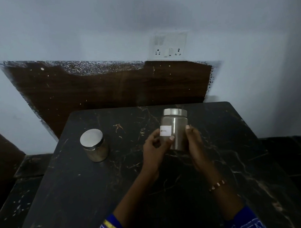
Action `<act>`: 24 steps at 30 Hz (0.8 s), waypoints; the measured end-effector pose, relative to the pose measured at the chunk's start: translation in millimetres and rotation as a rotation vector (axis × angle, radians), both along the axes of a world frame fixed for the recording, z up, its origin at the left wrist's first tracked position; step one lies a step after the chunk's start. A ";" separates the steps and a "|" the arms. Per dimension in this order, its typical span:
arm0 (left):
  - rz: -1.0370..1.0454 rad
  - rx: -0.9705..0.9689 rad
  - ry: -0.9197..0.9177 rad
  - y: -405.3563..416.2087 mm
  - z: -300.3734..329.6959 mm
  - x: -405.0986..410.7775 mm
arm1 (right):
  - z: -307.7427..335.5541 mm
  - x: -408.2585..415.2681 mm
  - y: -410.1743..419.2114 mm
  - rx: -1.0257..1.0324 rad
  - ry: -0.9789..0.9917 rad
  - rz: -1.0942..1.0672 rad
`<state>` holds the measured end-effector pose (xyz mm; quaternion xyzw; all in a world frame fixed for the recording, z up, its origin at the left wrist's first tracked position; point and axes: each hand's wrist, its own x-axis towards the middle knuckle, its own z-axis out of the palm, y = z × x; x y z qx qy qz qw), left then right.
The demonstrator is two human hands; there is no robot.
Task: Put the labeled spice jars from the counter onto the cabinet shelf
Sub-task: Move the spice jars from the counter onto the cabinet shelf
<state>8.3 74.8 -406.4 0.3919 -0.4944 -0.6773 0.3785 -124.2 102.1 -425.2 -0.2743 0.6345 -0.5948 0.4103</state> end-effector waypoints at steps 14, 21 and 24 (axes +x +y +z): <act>-0.056 -0.020 0.083 37.7 31.1 -94.3 | 37.1 -87.6 39.8 -0.184 -0.180 0.055; -0.038 -0.176 0.195 42.2 68.5 -157.1 | 83.1 -154.2 46.9 -0.276 -0.002 0.109; -0.013 -0.275 0.221 34.2 99.6 -176.7 | 117.6 -175.5 40.1 -0.324 0.110 0.150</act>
